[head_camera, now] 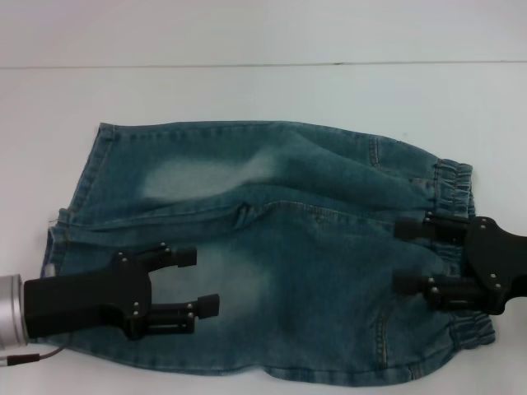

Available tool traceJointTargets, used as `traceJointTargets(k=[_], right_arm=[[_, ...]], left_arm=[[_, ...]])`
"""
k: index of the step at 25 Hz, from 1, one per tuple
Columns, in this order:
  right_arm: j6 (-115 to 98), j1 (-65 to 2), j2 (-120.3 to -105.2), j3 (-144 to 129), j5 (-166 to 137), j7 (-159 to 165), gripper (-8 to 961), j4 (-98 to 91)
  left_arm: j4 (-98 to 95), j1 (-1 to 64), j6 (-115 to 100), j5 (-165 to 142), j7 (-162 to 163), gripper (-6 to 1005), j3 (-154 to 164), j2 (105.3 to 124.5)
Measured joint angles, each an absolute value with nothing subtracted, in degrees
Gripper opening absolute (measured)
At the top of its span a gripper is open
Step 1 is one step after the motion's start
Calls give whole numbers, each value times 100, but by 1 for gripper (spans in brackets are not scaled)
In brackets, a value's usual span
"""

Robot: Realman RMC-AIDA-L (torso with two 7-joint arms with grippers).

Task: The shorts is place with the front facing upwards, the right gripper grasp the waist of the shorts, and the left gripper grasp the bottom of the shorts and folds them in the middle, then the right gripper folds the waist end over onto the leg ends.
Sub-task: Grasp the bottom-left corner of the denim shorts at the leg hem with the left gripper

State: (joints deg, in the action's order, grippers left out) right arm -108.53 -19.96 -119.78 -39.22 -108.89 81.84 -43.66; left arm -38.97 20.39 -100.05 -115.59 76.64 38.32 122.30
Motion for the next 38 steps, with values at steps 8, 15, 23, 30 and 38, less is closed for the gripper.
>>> traceJointTargets(k=[8,15,23,30,38], right_arm=[[-10751,-1941,-11965,-3827,-11001,8523,904,-4584],[-10737,-1934,-11991,-3803,-11089,8494,946,-4678],[-10748,-1940,-11989,-3832,-11089,8490,946,-4679],[-10753,-1972,-11987,-3853,-11093,8490,946,-4668],[-10757,-1994,-11986,-3912,-11111,8493,946,-4681]], left_arm=[[-3896,2054,-10044,-11527,7692,902,3803,12178],[-4099,1933,-10061,-11501,7744,888,3117,12136],[-4623,1147,-10426,-11537,8322,873,2531,11857],[-5061,736,-10398,-11872,8677,874,2256,11779],[-5112,871,-9991,-12512,8843,873,2206,11814]])
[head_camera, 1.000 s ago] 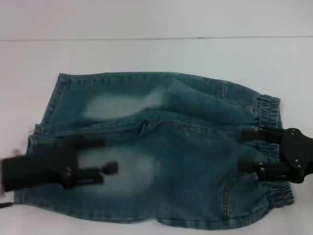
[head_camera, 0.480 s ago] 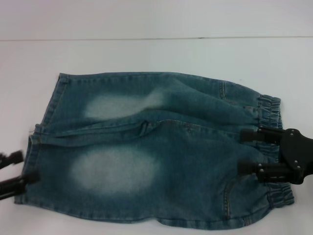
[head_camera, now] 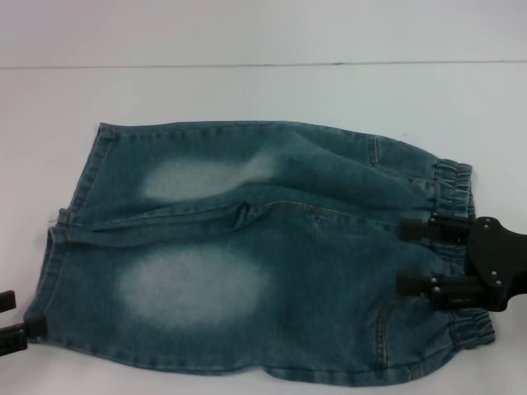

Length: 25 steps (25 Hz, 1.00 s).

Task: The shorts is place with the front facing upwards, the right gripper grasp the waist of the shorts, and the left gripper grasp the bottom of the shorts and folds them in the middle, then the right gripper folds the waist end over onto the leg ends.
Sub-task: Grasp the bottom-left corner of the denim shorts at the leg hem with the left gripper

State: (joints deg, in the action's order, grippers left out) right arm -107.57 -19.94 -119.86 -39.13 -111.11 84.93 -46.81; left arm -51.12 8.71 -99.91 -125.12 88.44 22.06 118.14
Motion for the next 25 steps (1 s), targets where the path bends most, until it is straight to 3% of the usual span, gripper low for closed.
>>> traceJointTargets(k=[11,25], right_arm=[[-10787,-1949,-11979,-3920,-11129,8494,945,-4655],[-10809,-1929,-11979,-3920,-11135,8488,945,-4632]], left_arm=[[-5416,1020,-9641,-13060,9040,874,2210,11981],[-5448,1157,-9635,-13424,9127,874,2270,12037]])
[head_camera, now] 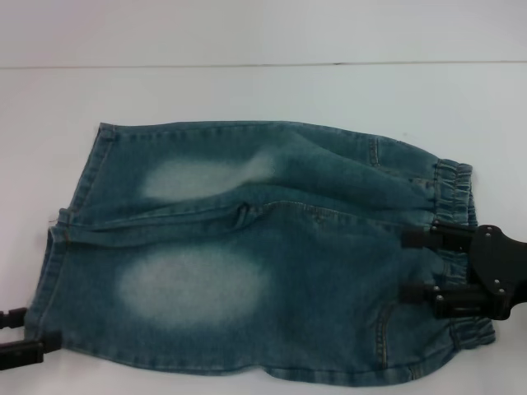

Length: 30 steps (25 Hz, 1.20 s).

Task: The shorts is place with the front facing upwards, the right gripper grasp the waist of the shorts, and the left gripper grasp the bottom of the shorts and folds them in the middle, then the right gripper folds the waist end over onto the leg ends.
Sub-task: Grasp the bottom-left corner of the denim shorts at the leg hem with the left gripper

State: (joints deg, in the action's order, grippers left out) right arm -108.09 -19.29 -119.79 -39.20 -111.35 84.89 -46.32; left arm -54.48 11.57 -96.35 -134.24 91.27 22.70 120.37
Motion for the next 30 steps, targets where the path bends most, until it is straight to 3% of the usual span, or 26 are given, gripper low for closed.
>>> traceJointTargets(k=[30], right_arm=[[-10815,-1921,-11979,-3919,-11129,8481,945,-4623]], left_arm=[[-5741,1305,-9612,-13658,9331,873,2253,12098]])
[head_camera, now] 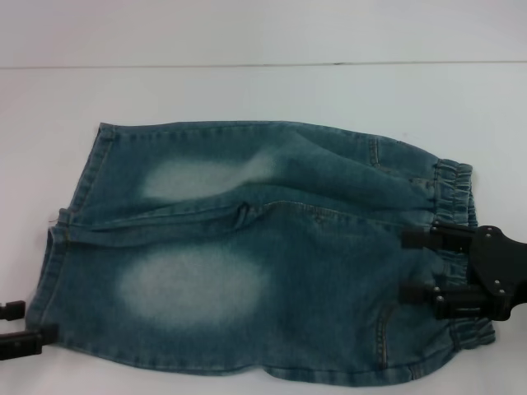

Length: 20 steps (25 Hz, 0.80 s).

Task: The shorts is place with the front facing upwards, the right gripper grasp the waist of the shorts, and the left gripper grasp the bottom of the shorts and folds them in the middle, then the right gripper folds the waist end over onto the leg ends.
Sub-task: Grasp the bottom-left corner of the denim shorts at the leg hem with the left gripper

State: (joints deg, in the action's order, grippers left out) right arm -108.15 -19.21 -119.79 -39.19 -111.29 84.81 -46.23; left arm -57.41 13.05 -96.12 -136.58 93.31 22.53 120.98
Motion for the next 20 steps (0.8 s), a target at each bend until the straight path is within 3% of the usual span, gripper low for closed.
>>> traceJointTargets(k=[20], right_arm=[[-10820,-1907,-11979,-3919,-11105,8481,942,-4623]], left_arm=[[-5731,1492,-9815,-13804,9343,842,2247,12180]])
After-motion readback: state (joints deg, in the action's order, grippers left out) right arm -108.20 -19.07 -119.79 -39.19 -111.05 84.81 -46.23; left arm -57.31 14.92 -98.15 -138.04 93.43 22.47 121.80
